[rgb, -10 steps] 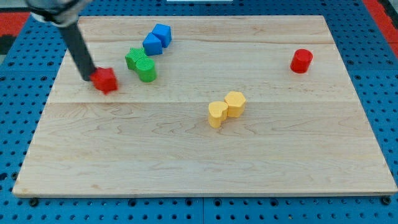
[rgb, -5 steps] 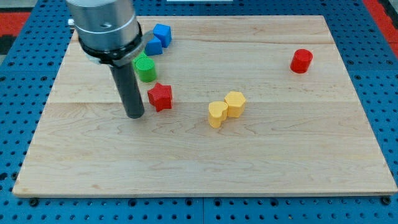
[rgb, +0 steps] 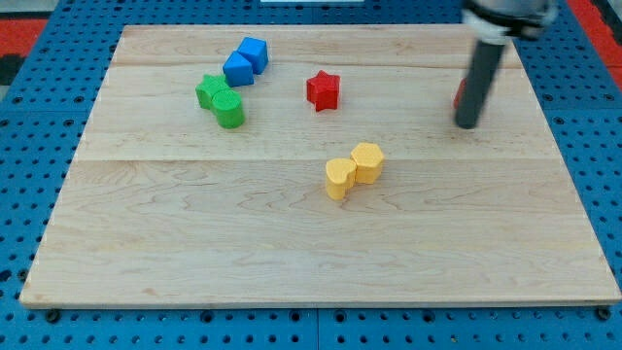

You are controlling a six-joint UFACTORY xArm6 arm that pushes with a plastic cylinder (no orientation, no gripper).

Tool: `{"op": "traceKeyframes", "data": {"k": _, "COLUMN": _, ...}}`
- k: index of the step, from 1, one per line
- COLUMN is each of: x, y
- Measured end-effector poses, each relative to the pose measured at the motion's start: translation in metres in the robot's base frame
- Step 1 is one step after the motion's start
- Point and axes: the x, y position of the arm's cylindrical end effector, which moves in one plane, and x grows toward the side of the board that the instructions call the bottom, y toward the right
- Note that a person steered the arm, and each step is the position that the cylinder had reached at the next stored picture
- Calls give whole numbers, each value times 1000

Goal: Move red star and the red circle close to each other

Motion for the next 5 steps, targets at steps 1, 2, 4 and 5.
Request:
{"op": "traceKeyframes", "data": {"k": 1, "x": -15, "y": 60}}
{"op": "traceKeyframes", "data": {"k": 2, "x": -36, "y": 51}}
{"op": "traceKeyframes", "data": {"k": 4, "x": -61, "y": -58}}
{"op": "traceKeyframes", "data": {"k": 5, "x": -67, "y": -98}}
